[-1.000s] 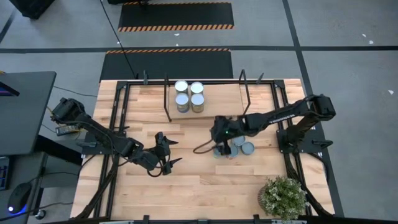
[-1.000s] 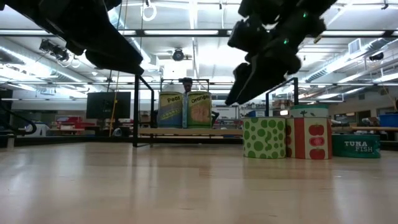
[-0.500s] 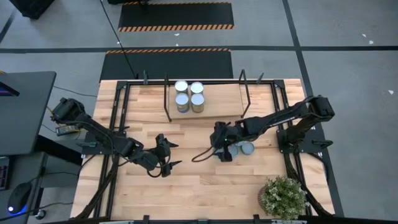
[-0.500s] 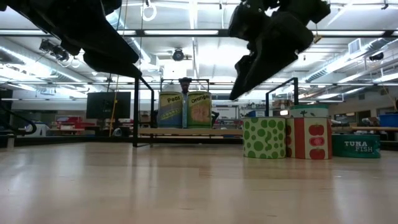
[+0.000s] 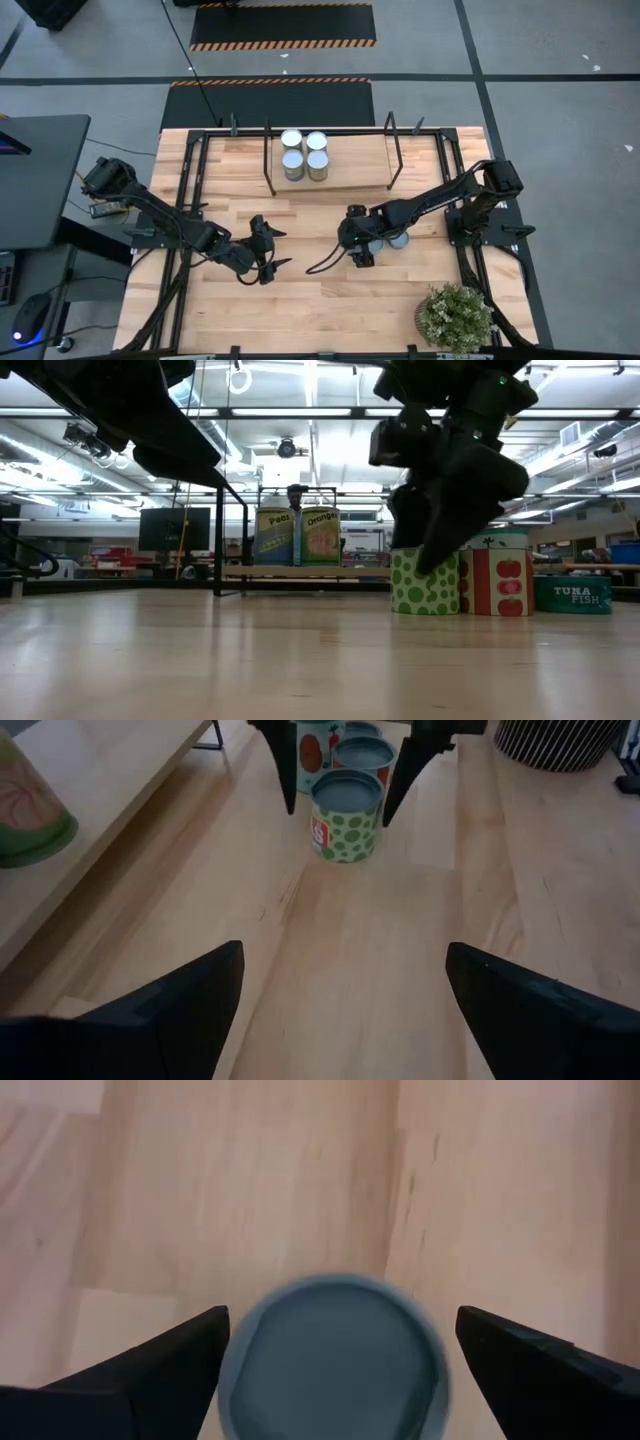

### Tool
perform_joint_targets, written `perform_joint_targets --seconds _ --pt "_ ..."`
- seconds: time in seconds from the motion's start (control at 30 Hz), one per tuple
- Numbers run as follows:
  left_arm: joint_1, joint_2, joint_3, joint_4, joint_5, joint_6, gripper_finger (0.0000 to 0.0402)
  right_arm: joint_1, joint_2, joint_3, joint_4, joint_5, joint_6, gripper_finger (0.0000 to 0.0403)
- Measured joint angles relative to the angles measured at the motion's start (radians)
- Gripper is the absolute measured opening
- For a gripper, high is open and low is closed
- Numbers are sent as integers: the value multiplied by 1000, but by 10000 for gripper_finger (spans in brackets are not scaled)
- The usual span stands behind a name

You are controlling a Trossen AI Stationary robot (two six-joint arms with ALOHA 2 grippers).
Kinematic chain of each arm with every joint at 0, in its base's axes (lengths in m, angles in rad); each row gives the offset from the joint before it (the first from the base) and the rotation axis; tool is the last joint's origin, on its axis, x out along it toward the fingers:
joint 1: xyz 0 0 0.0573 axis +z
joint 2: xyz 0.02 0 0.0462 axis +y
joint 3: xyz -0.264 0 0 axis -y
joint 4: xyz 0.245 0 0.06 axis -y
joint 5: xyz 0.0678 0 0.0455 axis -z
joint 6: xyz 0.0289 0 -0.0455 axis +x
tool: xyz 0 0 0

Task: Pick and place cans onto a shelf
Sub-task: Put the canned beans on the shelf

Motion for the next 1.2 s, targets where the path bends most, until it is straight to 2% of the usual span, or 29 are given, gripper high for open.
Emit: perform_joint_targets --seconds 0.13,0.5,0.63,0.8,0.97,1.2 --pt "0 0 0 -4 0 0 354 0 0 0 -11 3 1 383" --pt "2 0 0 -4 -3 0 354 -48 7 22 -26 5 -32 297" --pt "2 0 0 -2 -3 -5 354 -64 -2 112 -113 11 -49 297" --pt "2 0 0 -3 -4 -26 354 -88 -5 250 -267 104 -136 308" --pt "2 0 0 -5 -4 -25 354 -190 -20 292 -295 96 -245 308" --pt "2 0 0 -6 -5 -18 354 -416 -23 282 -188 -2 -374 308"
